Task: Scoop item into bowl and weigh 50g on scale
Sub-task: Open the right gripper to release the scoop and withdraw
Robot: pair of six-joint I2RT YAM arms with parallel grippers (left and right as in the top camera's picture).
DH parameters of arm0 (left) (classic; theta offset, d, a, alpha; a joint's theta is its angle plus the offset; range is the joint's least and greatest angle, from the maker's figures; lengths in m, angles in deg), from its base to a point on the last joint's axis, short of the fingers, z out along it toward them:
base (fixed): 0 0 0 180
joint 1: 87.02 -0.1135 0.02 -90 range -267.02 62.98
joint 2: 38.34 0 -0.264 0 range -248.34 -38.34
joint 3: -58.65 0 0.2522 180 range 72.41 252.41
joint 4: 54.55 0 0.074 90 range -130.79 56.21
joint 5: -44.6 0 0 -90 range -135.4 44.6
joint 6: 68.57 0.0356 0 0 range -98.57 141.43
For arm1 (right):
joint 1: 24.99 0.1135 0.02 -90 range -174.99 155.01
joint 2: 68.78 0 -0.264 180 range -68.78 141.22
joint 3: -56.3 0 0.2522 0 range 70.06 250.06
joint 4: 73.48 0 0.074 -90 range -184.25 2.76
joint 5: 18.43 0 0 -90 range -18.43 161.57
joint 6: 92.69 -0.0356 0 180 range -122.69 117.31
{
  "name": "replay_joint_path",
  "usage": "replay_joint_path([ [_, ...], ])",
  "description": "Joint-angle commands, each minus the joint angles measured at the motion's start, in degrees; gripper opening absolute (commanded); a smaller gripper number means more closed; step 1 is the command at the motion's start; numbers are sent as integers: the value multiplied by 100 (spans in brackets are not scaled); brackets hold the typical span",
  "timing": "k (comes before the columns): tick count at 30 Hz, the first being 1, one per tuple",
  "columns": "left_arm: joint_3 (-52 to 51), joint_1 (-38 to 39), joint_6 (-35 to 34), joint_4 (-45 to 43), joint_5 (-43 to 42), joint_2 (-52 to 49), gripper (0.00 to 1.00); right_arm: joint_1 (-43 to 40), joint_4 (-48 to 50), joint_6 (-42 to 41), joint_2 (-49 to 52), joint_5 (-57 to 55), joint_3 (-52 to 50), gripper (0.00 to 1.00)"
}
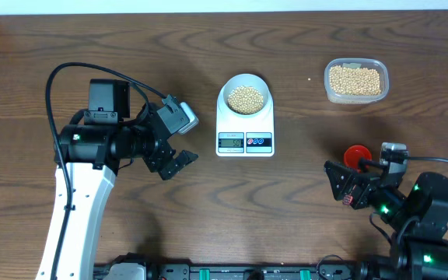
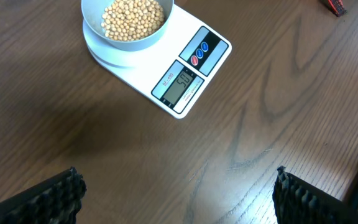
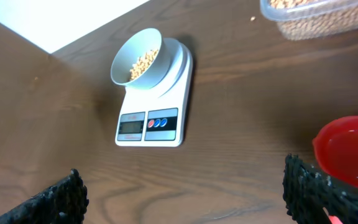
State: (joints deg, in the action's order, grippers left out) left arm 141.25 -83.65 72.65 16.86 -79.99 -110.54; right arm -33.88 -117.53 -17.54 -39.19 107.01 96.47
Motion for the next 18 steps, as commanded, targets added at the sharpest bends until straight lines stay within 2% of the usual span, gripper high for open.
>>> replay_joint_path([
  [1, 157, -31, -4, 11, -79, 35, 99, 422, -48, -50, -472, -1097, 42, 99],
  [4, 157, -31, -4, 11, -79, 35, 99, 754, -94, -24, -892, -1576, -13, 99],
  [11, 157, -31, -4, 11, -79, 35, 99, 1025, -33, -24, -1711, -1834, -450, 99],
  [18, 157, -31, -4, 11, -79, 35, 99, 1047, 706, 232, -2763, -1947, -1191, 99],
])
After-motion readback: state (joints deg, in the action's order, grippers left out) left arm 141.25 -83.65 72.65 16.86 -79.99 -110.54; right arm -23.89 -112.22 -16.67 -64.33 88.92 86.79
